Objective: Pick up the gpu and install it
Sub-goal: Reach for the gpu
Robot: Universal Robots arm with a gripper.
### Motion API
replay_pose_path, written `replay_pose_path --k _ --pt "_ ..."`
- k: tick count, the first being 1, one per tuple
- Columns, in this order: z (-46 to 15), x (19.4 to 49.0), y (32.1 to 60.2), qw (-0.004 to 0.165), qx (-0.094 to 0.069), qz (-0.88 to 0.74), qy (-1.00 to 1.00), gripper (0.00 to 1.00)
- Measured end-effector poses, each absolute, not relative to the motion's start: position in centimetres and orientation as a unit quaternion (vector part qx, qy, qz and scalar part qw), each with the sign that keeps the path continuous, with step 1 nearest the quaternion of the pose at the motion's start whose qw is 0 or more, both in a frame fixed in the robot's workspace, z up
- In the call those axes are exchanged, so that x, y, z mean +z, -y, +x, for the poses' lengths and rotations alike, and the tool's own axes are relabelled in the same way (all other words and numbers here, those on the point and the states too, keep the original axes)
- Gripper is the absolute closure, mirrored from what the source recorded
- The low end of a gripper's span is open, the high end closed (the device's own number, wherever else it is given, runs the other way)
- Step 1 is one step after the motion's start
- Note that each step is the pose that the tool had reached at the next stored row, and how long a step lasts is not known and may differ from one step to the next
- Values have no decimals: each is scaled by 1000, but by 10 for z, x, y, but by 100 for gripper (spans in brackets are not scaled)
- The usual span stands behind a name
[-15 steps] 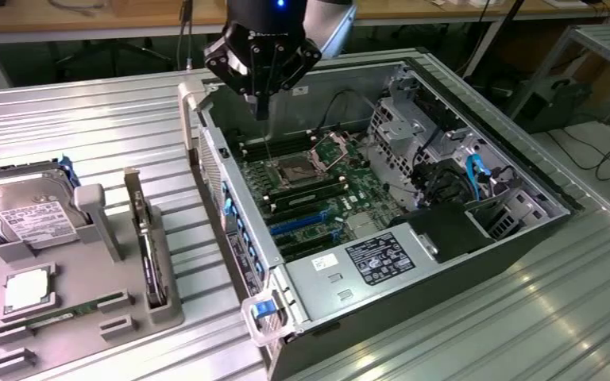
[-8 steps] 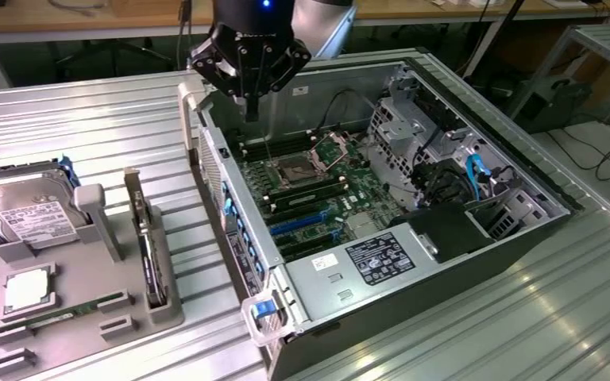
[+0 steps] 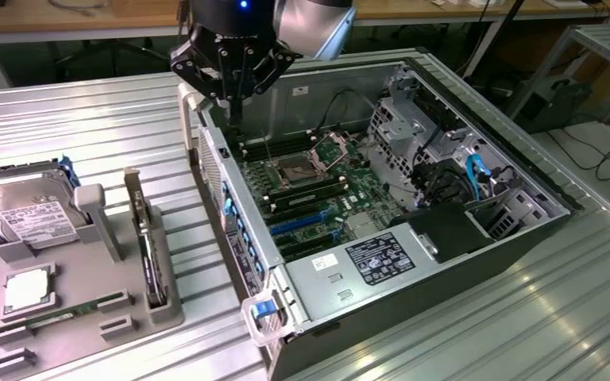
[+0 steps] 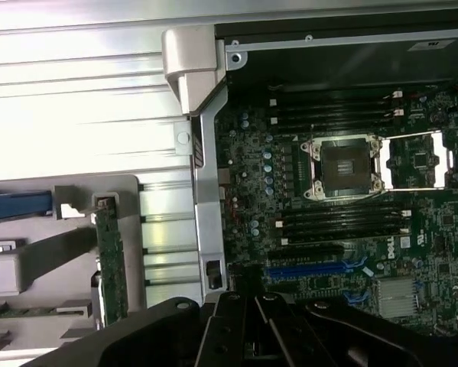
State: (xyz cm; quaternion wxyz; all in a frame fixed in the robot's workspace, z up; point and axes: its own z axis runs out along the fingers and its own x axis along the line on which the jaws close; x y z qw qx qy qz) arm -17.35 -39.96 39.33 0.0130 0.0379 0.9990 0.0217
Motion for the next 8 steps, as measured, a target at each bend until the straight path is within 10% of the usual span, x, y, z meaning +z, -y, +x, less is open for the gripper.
replay_pose_path --k 8 --pt "-189 393 401 13 22 38 -999 89"
